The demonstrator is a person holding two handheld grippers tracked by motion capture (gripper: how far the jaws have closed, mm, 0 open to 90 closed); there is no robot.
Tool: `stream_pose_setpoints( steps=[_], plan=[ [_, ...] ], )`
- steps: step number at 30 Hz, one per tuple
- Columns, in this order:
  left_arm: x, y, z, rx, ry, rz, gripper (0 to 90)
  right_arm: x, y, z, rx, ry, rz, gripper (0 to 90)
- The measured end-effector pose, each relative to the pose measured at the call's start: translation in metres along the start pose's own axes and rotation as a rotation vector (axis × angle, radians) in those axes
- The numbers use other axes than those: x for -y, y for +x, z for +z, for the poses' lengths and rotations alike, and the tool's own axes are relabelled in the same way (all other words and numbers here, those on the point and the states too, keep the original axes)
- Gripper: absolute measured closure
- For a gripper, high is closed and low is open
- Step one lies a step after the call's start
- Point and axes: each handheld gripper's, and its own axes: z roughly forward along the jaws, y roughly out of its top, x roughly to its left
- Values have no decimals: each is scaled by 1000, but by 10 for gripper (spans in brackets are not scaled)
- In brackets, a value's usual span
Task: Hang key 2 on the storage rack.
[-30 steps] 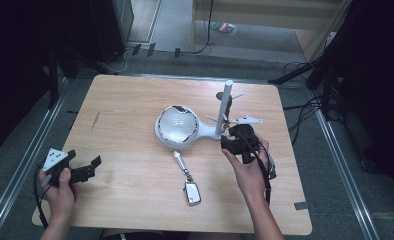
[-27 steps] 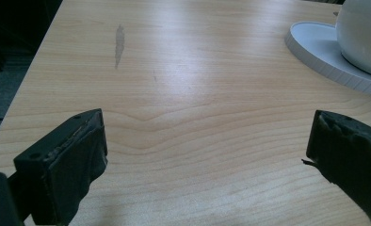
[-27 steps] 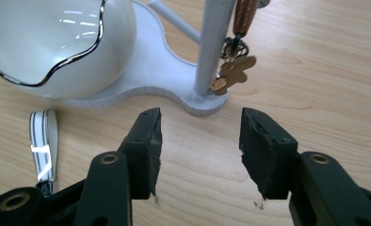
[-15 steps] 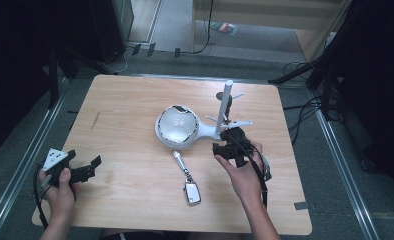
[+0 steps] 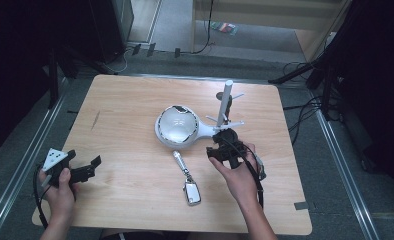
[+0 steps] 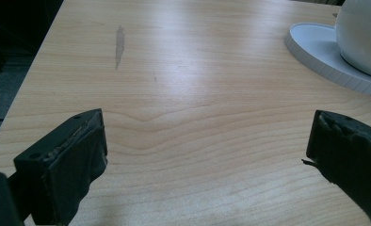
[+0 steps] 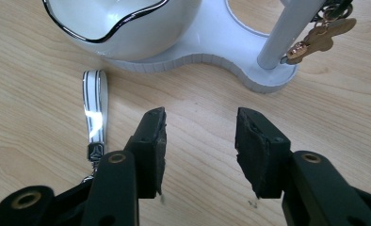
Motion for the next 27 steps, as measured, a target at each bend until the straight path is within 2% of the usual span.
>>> stream_pose_setpoints(
  steps=[16, 27],
  plan=[
    [0, 0, 0, 0, 0, 0, 0, -1, 13, 10, -52, 48, -28, 609],
    [0, 0, 0, 1, -1, -5, 0, -2, 24, 20, -81, 70, -66, 640]
  ],
)
